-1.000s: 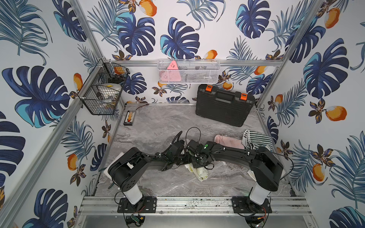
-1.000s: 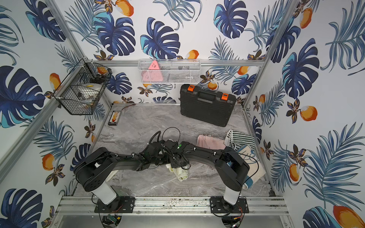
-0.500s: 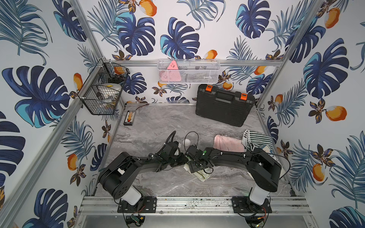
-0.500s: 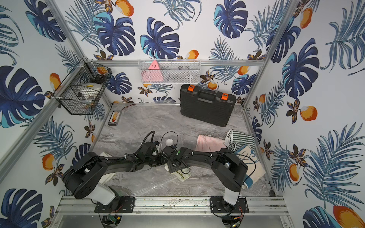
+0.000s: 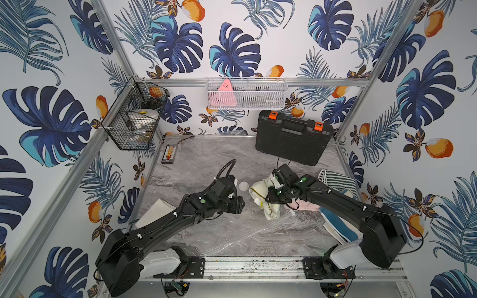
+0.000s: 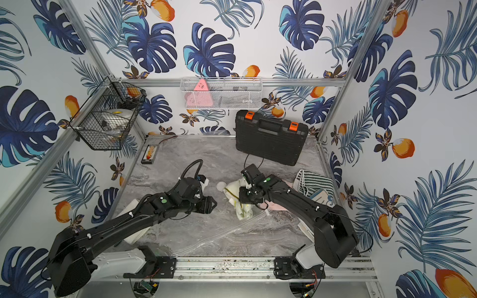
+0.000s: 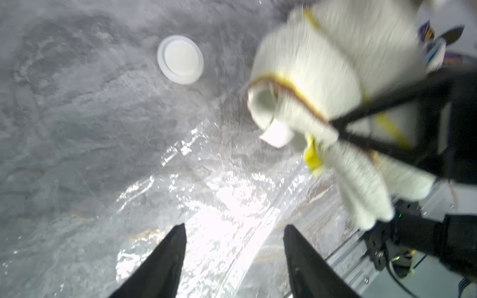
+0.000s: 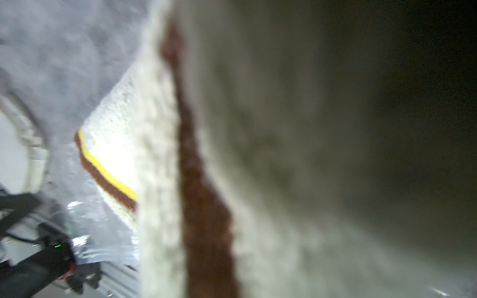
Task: Place the folded towel into the vacuum bag
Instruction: Pick up the towel from the vacuum bag, then open the vacuum bag at the center of the board.
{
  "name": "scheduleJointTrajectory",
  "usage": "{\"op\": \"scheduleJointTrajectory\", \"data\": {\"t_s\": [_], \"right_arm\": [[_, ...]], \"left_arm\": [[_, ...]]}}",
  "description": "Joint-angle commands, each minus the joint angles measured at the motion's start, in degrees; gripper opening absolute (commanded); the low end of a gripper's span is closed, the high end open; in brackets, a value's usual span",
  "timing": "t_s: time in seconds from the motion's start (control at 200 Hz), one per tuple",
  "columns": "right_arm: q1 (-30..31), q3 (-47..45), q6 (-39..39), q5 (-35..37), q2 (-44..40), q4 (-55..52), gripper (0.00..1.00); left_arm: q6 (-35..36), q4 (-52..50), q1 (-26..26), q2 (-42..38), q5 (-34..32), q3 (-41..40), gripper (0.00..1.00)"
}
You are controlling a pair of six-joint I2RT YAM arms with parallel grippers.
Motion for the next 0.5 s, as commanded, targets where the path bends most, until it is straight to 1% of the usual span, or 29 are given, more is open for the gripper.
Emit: {"op": "scheduleJointTrajectory", "data": {"t_s": [0.0,0.105,0.175,0.19,0.24,0.365,0.495], "right_arm": [[-2.4,0.6,-3.3,-6.2,2.1,-5.1,0.15],[-2.4,0.4,-1.9,-7.7,5.2,-0.6,0.15],[-2.4,1.4,-1.5,-6.9,8.7,1.0,0.15],[-3.8,1.8,-1.6,-6.6,9.7,1.1,0.15],[-4.2,2.4,-1.9,-5.5,12.8,1.1,0.15],[-5.5,4.6,-3.5,-2.1,18.2,0.0,0.14],[-7.0,4.1,-5.1,0.2,19.8,-0.8,0.14]], "left_arm": [[1.2,-8.3,-5.8,0.4,-6.0,0.2,0.75],[-1.1,-11.1,-14.2,2.7,-10.0,0.6,0.83],[-2.3,-13.6,-19.5,5.4,-13.0,1.2,0.87],[-2.5,-13.9,-20.3,6.0,-13.5,1.3,0.88],[-2.9,-15.0,-22.9,8.6,-14.9,1.7,0.89],[-2.7,-18.0,-26.3,15.2,-18.6,3.7,0.90],[-1.1,-18.1,-26.6,18.6,-21.2,4.1,0.90]]}}
